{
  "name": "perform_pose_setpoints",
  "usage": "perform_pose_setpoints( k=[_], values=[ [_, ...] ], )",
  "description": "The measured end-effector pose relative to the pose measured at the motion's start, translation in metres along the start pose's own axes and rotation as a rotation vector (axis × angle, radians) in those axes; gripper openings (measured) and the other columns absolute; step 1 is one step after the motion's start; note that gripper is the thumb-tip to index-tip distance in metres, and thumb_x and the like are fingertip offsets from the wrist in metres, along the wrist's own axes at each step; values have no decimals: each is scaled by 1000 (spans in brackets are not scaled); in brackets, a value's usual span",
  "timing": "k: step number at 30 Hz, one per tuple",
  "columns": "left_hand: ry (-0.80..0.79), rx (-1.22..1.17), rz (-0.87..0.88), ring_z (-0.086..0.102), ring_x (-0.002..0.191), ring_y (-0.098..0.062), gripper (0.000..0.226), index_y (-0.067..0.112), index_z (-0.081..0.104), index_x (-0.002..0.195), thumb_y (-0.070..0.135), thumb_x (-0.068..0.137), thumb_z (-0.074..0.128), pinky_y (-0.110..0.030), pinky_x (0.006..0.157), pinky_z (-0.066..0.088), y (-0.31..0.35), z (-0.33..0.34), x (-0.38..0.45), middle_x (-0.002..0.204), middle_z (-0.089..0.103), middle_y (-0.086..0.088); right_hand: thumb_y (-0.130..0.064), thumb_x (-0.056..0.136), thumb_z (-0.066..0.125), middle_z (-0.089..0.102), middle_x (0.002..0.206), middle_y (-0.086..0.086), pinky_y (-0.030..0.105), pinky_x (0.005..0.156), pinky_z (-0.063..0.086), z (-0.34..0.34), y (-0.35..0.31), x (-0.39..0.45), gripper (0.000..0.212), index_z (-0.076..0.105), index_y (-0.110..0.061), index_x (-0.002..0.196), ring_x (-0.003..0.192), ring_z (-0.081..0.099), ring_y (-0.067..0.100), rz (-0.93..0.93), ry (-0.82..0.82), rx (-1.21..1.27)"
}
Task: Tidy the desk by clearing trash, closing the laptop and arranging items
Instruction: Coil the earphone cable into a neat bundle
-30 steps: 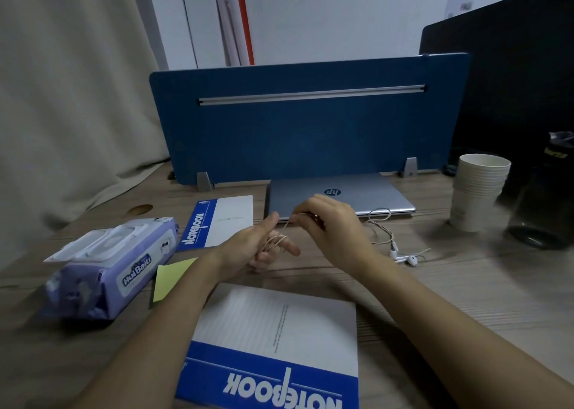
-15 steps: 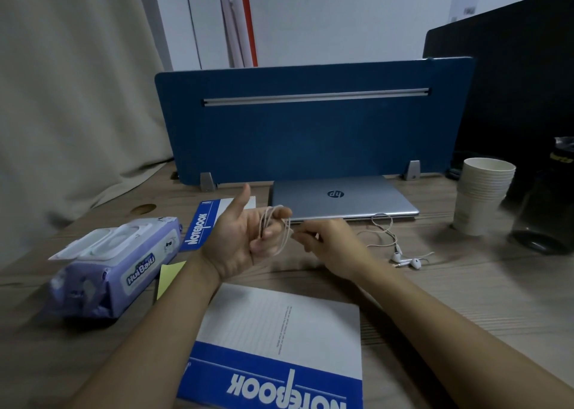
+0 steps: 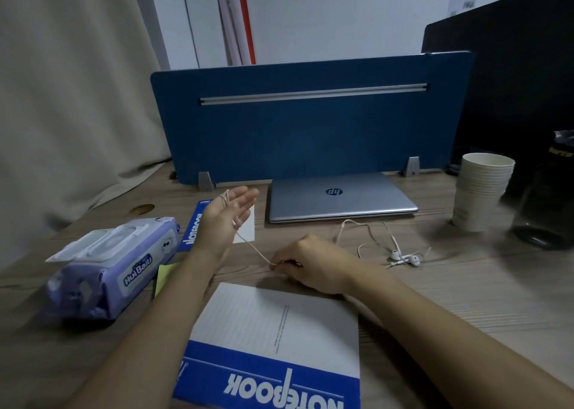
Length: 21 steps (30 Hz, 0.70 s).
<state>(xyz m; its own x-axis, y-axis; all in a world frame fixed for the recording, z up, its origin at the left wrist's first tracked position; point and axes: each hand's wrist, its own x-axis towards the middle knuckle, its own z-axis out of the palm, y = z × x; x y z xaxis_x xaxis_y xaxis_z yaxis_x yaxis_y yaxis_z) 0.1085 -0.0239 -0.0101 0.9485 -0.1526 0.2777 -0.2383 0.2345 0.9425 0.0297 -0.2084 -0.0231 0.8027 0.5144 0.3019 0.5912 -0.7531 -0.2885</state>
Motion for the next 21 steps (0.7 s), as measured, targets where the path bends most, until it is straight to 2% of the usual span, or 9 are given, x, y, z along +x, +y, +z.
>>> perform_pose_setpoints(
  k=[2,4,7,9,11,13,16,19,21],
  values=[
    [-43,370,64,62,115,-13,30,10,55,122,3,103,32,-33,104,45,-4,2,-3,120,68,-4,-30,94,53,73,92,0,38,72,52,-4,0,0,20,70,-22,98,81,63,20,-19,58,-24],
    [-151,586,62,66,103,-6,29,14,56,121,10,104,33,-32,98,48,-10,5,-9,112,70,3,-31,93,53,71,82,-2,39,65,51,-9,1,-1,20,69,-20,91,71,61,19,-19,162,-45],
    [-292,696,0,69,79,-10,27,21,62,110,19,101,37,-33,79,56,-13,8,-16,91,73,3,-34,90,56,69,76,-6,37,60,50,-18,6,-3,19,71,-22,85,64,58,13,15,342,-17],
    [-360,738,-15,63,62,-12,30,19,66,100,19,97,36,-29,66,51,-9,9,-17,72,70,0,-35,88,61,67,75,-8,37,60,51,-23,12,-4,16,70,-24,82,64,56,11,50,461,24],
    [-424,740,-6,50,52,-10,35,14,68,89,22,91,35,-27,58,43,-4,9,-17,54,56,1,-35,85,68,66,75,-10,38,61,51,-26,19,-5,13,68,-23,80,66,56,10,94,560,39],
    [-499,627,-11,38,46,-11,39,8,66,77,25,88,34,-25,51,36,0,10,-19,47,44,2,-35,84,70,64,73,-11,35,61,50,-27,26,-5,14,66,-22,78,66,55,9,140,643,50],
    [-614,267,-136,25,43,-12,41,8,59,66,26,92,32,-24,46,27,7,10,-21,45,31,2,-30,85,71,61,71,-11,32,60,47,-26,35,-5,12,66,-22,78,63,52,9,191,735,99],
    [-713,-59,-263,19,44,-10,32,10,53,69,21,94,36,-22,44,26,16,8,-20,47,28,6,-27,88,68,62,70,-10,31,61,46,-25,43,-6,11,68,-19,80,65,55,11,242,752,176],
    [-738,-262,-322,20,43,-7,28,11,55,76,17,96,37,-21,42,25,20,6,-19,49,32,8,-27,90,65,61,68,-11,29,61,46,-22,46,-7,12,69,-20,82,65,56,10,279,725,222]
  ],
)
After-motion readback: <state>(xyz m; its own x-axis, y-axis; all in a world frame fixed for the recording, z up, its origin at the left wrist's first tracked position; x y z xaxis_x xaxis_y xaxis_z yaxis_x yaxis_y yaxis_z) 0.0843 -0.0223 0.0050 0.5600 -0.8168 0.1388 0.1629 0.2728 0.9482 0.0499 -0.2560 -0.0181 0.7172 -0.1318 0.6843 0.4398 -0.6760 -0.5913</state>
